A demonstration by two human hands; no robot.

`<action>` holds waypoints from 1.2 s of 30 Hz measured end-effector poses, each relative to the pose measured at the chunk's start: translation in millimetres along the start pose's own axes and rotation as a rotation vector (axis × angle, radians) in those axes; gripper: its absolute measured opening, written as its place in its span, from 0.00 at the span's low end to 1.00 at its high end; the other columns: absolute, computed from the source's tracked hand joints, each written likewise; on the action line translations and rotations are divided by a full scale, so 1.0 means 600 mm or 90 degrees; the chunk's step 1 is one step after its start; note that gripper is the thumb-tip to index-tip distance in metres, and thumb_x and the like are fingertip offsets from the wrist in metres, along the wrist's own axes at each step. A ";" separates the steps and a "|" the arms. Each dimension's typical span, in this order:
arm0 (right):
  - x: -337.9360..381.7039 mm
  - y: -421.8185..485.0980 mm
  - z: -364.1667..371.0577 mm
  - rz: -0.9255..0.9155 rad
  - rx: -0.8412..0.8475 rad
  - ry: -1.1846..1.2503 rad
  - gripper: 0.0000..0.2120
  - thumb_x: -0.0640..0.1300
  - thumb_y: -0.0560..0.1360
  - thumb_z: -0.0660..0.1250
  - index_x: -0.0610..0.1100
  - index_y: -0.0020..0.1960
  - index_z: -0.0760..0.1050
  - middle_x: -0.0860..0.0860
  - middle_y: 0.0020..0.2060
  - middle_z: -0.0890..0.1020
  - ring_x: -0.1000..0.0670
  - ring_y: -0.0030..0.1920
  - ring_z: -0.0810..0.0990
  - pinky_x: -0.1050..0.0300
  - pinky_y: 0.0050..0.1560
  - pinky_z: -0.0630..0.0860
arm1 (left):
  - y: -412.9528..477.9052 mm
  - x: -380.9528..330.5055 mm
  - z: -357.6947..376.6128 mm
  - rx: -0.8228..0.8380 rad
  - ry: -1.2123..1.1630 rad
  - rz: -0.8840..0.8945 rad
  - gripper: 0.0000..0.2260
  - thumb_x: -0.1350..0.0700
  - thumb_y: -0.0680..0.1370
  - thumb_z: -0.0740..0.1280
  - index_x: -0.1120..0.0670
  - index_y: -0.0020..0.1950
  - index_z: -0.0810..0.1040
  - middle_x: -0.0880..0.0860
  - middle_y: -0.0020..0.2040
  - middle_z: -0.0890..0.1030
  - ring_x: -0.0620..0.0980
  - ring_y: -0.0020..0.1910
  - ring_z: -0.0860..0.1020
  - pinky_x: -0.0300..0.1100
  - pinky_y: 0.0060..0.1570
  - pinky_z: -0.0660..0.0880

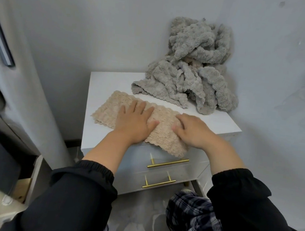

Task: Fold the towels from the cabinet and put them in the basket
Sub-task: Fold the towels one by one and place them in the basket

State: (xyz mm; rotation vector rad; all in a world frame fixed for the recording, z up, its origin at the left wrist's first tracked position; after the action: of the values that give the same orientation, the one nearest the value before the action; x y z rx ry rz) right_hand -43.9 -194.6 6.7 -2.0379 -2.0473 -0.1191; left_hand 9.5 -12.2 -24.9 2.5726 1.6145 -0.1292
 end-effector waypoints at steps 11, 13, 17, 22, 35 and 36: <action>-0.005 0.003 0.029 0.086 0.088 -0.019 0.30 0.61 0.81 0.45 0.53 0.78 0.40 0.52 0.78 0.41 0.47 0.77 0.39 0.38 0.73 0.40 | 0.008 0.026 -0.007 0.048 -0.010 -0.024 0.29 0.35 0.79 0.44 0.43 0.78 0.47 0.47 0.79 0.45 0.51 0.77 0.41 0.58 0.73 0.39; -0.009 0.007 0.031 0.105 0.021 0.009 0.29 0.60 0.81 0.48 0.51 0.78 0.46 0.50 0.78 0.49 0.46 0.77 0.46 0.37 0.73 0.43 | 0.006 0.025 -0.007 0.052 -0.009 -0.028 0.29 0.34 0.79 0.44 0.43 0.78 0.47 0.47 0.79 0.45 0.51 0.77 0.41 0.58 0.73 0.39; -0.026 0.010 0.017 0.251 -0.093 -0.003 0.33 0.63 0.77 0.57 0.43 0.73 0.60 0.45 0.73 0.62 0.42 0.73 0.58 0.39 0.72 0.53 | 0.005 0.023 -0.004 0.046 -0.004 -0.030 0.29 0.35 0.79 0.44 0.43 0.78 0.47 0.47 0.79 0.46 0.52 0.78 0.44 0.58 0.73 0.42; -0.044 0.010 -0.004 0.321 -0.196 0.109 0.12 0.52 0.71 0.69 0.45 0.47 0.75 0.43 0.62 0.72 0.39 0.65 0.66 0.46 0.65 0.65 | 0.003 0.018 -0.011 0.014 0.012 -0.022 0.28 0.35 0.79 0.47 0.45 0.77 0.54 0.49 0.78 0.55 0.55 0.76 0.52 0.59 0.72 0.53; -0.018 -0.004 -0.051 0.137 -0.369 0.730 0.07 0.39 0.75 0.69 0.43 0.52 0.74 0.46 0.43 0.84 0.49 0.44 0.82 0.52 0.50 0.78 | -0.007 -0.004 -0.063 -0.130 -0.226 -0.073 0.20 0.40 0.79 0.59 0.50 0.64 0.72 0.52 0.58 0.79 0.52 0.55 0.76 0.48 0.52 0.75; -0.015 -0.010 -0.057 0.090 -0.333 0.758 0.06 0.37 0.75 0.68 0.41 0.52 0.76 0.47 0.41 0.85 0.49 0.42 0.83 0.53 0.48 0.79 | -0.010 -0.001 -0.065 -0.146 -0.295 -0.039 0.23 0.41 0.77 0.63 0.48 0.69 0.68 0.51 0.64 0.76 0.51 0.61 0.73 0.48 0.59 0.73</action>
State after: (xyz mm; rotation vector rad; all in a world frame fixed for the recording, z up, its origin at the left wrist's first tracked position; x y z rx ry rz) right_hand -45.6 -211.4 38.1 -1.5999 -1.1374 -1.5304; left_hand 4.6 -5.0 13.9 2.1206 1.4360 -0.4760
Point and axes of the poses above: each hand's wrist, its own y-axis towards the middle knuckle, its own z-axis out of the palm, x = y × z, the point moved 1 cm from there along y, towards the middle knuckle
